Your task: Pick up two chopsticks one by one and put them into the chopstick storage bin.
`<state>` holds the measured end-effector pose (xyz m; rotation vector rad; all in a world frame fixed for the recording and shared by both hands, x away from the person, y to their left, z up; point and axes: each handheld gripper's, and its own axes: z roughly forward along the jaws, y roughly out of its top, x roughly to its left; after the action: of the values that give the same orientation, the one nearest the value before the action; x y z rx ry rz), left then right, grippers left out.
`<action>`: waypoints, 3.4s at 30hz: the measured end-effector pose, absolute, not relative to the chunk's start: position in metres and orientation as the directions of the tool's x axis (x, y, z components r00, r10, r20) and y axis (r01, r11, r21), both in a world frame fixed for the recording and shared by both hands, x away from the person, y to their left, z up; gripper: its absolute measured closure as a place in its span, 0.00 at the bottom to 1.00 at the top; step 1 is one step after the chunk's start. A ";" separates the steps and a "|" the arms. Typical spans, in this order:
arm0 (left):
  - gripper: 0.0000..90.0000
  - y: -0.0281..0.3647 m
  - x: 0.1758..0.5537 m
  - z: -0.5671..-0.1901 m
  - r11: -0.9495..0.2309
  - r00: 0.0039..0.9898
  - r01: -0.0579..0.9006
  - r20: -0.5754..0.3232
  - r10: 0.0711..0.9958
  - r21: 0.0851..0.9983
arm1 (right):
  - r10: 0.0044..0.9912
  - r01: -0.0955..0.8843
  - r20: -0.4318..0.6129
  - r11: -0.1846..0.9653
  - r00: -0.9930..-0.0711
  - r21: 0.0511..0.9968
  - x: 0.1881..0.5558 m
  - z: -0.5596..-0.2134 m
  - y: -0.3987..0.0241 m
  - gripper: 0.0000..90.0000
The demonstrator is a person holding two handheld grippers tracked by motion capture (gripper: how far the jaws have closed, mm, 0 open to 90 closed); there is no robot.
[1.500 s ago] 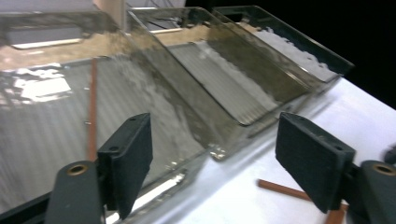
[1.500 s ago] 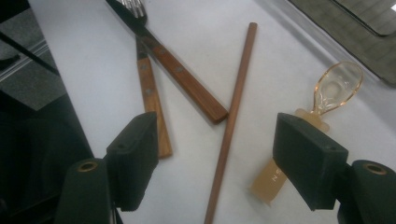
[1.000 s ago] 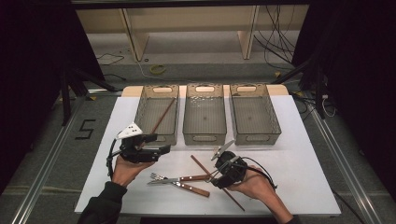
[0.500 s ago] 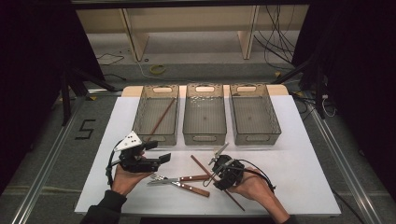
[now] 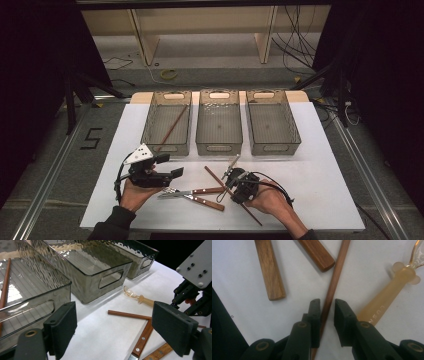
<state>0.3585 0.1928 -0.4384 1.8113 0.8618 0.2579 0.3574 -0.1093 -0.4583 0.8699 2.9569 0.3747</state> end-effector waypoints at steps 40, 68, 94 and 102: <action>0.23 0.186 0.359 -0.442 -0.237 0.745 0.436 -0.201 0.636 0.868 | 0.495 0.477 -0.014 0.843 -0.869 0.248 0.360 -0.443 -0.107 0.95; 0.25 0.143 0.362 -0.443 -0.601 0.904 0.273 0.013 0.427 0.751 | 0.399 0.369 -0.016 0.861 -0.917 0.351 0.343 -0.408 -0.104 0.95; 0.64 0.116 0.353 -0.439 -0.791 0.980 0.079 0.100 0.175 0.607 | 0.300 0.271 -0.024 0.890 -0.954 0.366 0.330 -0.402 -0.095 0.95; 0.78 0.116 0.351 -0.439 -0.802 0.987 0.049 0.095 0.131 0.595 | 0.274 0.247 -0.023 0.897 -0.962 0.366 0.329 -0.402 -0.094 0.95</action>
<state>0.3513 0.1160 -0.4391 2.5002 0.1255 0.1734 0.3286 -0.0944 -0.4020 0.4102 2.9874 0.5615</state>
